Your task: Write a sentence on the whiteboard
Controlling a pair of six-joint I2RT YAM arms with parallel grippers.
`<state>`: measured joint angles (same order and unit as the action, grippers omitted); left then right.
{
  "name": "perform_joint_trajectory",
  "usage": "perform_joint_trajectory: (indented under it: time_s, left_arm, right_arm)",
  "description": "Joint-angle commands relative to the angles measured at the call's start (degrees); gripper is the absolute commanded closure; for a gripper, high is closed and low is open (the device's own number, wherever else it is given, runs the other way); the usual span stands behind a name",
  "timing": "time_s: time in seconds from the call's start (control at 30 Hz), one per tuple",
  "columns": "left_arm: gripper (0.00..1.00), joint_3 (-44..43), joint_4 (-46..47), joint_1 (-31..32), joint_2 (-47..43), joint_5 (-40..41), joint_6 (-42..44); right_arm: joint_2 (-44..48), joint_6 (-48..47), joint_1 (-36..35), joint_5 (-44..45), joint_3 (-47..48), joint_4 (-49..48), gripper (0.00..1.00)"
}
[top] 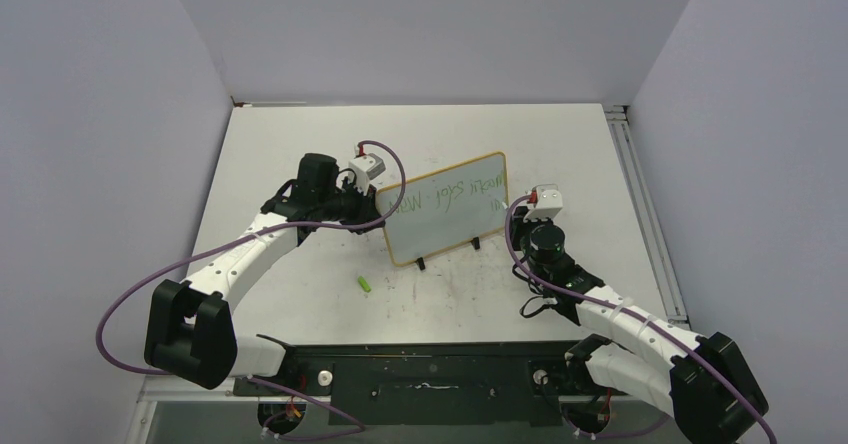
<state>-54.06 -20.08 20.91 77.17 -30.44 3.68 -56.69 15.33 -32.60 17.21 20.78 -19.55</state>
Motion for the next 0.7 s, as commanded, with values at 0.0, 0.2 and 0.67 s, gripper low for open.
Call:
perform_joint_trajectory:
  time_s: [0.0,0.2,0.67]
  left_arm:
    - [1.0,-0.96,-1.46,0.71,0.72,1.45,2.06]
    - [1.0,-0.96,-1.46,0.71,0.79,1.46,2.12]
    - [1.0,-1.04,-1.45,0.71,0.66,1.44,2.12]
  right_arm:
    - [-1.04,0.58,0.06,0.93,0.49,-0.82,0.95]
    - [-1.1,0.75,0.06,1.77,0.57,-0.39,0.95]
    - [-2.09,0.66,0.18,2.22,0.72,-0.77,0.95]
